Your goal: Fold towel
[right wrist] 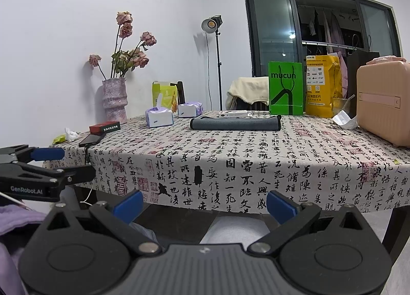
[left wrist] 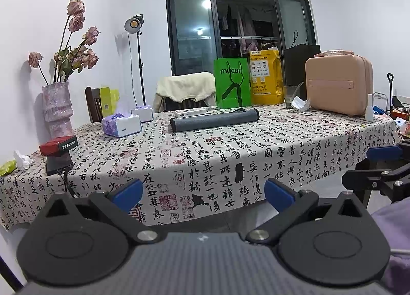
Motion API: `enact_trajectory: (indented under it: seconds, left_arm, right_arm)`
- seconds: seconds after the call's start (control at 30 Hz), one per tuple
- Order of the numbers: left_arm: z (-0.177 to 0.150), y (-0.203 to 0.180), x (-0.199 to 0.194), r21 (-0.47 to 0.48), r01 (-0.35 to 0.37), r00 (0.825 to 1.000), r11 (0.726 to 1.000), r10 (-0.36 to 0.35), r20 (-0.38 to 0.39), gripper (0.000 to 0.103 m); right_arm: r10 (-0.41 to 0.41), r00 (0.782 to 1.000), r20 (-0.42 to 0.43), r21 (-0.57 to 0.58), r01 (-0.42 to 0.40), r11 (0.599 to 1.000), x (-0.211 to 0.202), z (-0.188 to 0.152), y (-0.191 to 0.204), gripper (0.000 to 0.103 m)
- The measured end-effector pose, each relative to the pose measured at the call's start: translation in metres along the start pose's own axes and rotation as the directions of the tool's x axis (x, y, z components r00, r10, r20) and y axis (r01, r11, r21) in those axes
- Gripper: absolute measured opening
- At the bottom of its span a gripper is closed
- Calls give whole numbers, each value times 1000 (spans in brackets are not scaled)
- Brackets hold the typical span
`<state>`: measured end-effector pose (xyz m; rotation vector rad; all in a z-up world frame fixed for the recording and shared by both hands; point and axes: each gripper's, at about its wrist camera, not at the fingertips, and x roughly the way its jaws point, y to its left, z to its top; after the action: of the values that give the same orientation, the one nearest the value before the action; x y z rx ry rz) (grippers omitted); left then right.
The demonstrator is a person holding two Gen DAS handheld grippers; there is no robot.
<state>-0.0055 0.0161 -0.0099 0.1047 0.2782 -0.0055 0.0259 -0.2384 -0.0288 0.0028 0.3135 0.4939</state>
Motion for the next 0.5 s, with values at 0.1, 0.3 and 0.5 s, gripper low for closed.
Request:
enact_trajectory:
  seconds: [0.1,0.3,0.5]
  left_arm:
    - [0,0,0,2,-1,1000,1000,1,2,103]
    - [1,1,0,3,-1,1000,1000,1,3,103]
    - [1,0,0,4,0,1000,1000,0,1,103]
  right_arm:
    - [-1,1000,1,0,1,1000,0,0,0,103]
    - [0,1000,0,0,0,1000,0,0,1,103]
    - [0,1000,0,1,0,1000,0,0,0,103]
